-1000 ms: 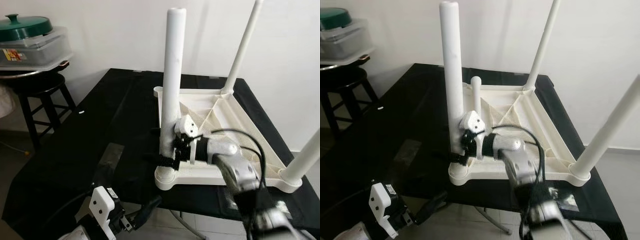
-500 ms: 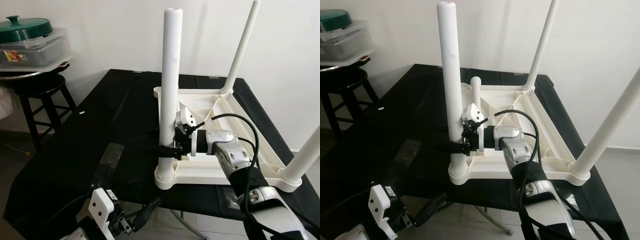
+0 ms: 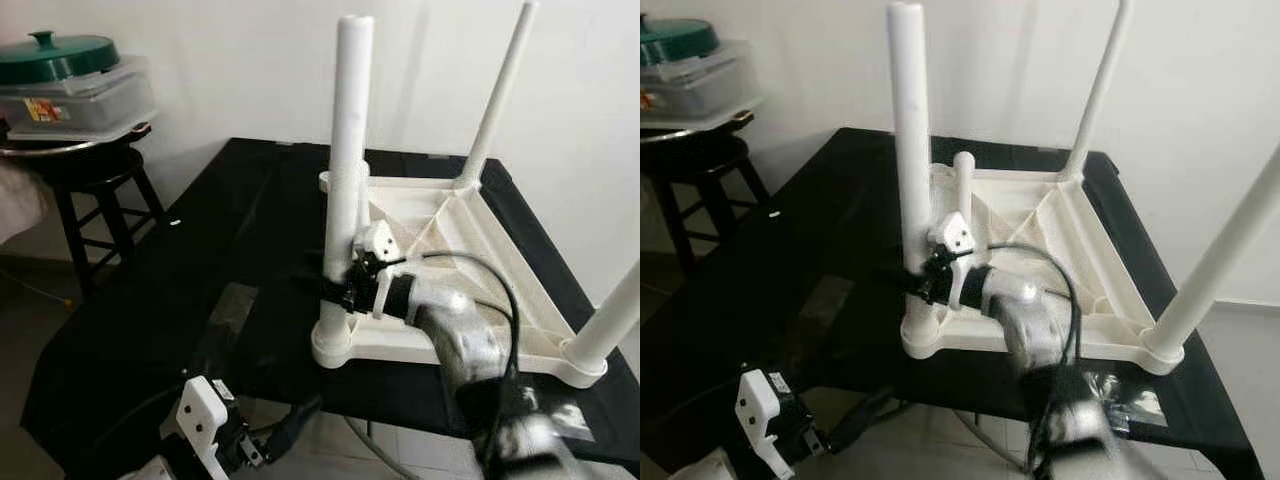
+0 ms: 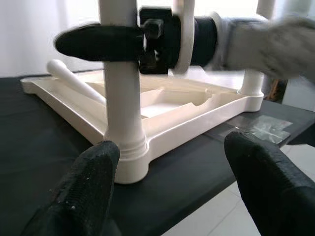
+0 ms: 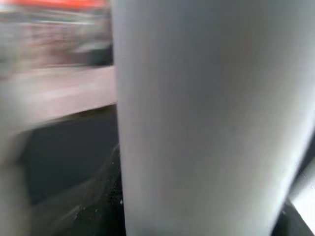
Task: Building children table
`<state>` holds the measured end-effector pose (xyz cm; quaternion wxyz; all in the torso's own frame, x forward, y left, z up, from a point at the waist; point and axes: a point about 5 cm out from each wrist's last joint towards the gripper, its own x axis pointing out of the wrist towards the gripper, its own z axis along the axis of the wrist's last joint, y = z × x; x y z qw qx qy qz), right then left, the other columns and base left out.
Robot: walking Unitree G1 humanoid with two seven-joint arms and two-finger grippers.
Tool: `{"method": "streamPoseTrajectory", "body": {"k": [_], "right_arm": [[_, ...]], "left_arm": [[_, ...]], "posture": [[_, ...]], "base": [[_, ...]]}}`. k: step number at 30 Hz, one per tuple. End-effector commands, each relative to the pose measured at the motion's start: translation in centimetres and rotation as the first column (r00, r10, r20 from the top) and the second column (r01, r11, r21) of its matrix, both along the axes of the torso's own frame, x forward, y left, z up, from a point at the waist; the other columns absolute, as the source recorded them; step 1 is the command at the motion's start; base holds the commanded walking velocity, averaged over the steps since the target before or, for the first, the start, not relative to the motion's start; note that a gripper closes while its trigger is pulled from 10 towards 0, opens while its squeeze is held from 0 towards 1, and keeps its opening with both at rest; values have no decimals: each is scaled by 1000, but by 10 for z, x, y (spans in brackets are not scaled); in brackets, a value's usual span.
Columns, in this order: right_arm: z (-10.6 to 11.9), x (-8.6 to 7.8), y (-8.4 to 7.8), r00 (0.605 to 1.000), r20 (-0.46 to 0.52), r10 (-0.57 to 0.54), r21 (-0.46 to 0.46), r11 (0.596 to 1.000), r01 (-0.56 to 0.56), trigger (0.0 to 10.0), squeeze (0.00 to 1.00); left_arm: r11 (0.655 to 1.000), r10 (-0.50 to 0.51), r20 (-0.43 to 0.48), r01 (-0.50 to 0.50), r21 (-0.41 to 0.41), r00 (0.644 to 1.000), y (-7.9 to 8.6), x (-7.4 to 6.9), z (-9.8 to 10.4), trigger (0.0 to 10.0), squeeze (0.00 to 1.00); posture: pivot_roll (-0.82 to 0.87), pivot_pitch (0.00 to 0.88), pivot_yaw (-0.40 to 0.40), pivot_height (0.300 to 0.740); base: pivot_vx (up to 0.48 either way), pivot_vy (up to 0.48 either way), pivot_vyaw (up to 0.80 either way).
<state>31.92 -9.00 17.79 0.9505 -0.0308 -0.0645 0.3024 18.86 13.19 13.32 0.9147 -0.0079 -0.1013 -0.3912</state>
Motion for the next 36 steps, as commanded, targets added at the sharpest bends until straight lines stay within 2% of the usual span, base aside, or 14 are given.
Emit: {"method": "streamPoseTrajectory", "body": {"k": [1, 2, 3, 12, 13, 14, 15, 16, 22, 24, 26, 27, 33, 36], "right_arm": [[-31, -19, -17, 971, -44, -235, -152, 962, 226, 0, 0], [-31, -19, -17, 971, -44, -235, -152, 962, 226, 0, 0], [-34, -24, -1, 986, -19, -164, -204, 966, 157, 0, 0], [-38, -17, -1, 978, -129, -166, -160, 976, 144, 0, 0], [-34, -18, 1, 976, -155, -150, -130, 983, 130, 10000, 0], [-30, -16, 2, 983, -162, -92, -102, 992, 76, 10000, 365], [-30, -16, 2, 983, -162, -92, -102, 992, 76, 10000, 365], [-24, -16, 6, 986, -164, 4, -70, 997, -15, 10000, 1000], [-3, -14, 10, 950, -118, 290, -73, 951, -300, 10000, 1000], [12, -9, 1, 846, -105, 522, -191, 825, -532, 10000, 1000], [13, -8, 0, 829, -113, 547, -209, 803, -558, 10000, 1000], [18, -2, -4, 792, -108, 601, -261, 752, -606, 10000, 0], [28, 12, -6, 714, -159, 682, -208, 684, -699, 10000, 0], [29, 13, -7, 627, -203, 752, -225, 587, -777, 10000, 0]], "left_arm": [[1000, 4, 7, -4, 10, 1000, 4, -1, 2, 10000, 0], [1000, 4, 7, -4, 10, 1000, 4, -1, 2, 10000, 0], [1000, 5, 7, -5, 13, 1000, 5, 0, 2, 10000, 0], [1000, 14, 10, -14, 19, 1000, 7, 3, 1, 10000, 0], [1000, 21, 12, -21, 20, 1000, 7, 3, 1, 10000, 0], [1000, 21, 13, -22, 21, 1000, 6, 3, 1, 10000, 0], [1000, 21, 13, -22, 21, 1000, 6, 3, 1, 10000, 0], [1000, 20, 13, -21, 21, 1000, 6, 4, 1, 10000, 0], [1000, 15, 12, -15, 22, 1000, 4, 4, 0, 10000, 0], [1000, 12, 12, -12, 20, 1000, 3, 2, 0, 10000, 0], [1000, 12, 12, -12, 20, 1000, 3, 2, 0, 10000, 0], [1000, 13, 12, -13, 20, 1000, 3, 1, 0, 10000, 0], [1000, 15, 12, -16, 20, 1000, 3, -2, 1, 10000, 0], [1000, 16, 11, -16, 23, 1000, 3, -6, 2, 10000, 0]], "posture": [[4, 79, -32, 740], [4, 79, -32, 740], [-1, 77, -18, 740], [6, 67, -28, 740], [15, 63, -29, 740], [15, 60, -29, 740], [15, 60, -29, 740], [15, 60, -29, 740], [17, 55, -29, 740], [26, 56, -33, 740], [26, 56, -33, 740], [34, 58, -34, 740], [44, 64, -35, 740], [67, 74, -37, 740]], "base": [[0, 0, 0], [0, 0, 0], [0, 0, 0], [0, 0, 0], [0, 0, 0], [0, 0, 0], [0, 0, 0], [0, 0, 0], [0, 0, 0], [0, 0, 0], [0, 0, 0], [0, 0, 0], [0, 0, 0], [0, 0, 0]]}}
